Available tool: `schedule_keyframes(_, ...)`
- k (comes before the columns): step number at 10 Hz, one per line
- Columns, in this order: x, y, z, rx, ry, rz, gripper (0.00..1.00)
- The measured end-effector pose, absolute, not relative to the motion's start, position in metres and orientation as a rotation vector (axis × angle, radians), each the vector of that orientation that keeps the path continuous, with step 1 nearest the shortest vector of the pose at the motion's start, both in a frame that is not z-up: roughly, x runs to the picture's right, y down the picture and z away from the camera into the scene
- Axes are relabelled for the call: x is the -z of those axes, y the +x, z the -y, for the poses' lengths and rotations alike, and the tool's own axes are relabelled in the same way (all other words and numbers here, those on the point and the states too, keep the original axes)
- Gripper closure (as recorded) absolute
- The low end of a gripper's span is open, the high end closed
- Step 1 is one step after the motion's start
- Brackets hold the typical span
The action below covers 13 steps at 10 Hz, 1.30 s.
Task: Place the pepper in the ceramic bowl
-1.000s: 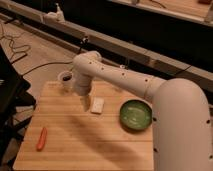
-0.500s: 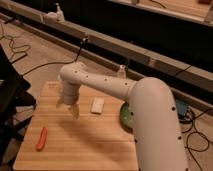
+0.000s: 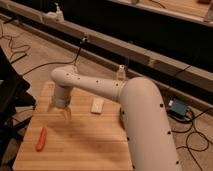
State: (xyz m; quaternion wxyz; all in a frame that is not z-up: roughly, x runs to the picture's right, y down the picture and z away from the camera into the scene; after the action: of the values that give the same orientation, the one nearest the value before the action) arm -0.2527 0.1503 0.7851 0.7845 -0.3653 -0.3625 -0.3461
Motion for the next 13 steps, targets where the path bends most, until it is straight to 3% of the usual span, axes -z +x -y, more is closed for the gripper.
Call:
schedule_keyframes(4,-0.793,-0.250,-0.169,0.764,-0.852,0.794,0.22)
schedule_keyframes(13,-0.789,-0.355,-0.221,0.964,-0.866,1.030,0.22)
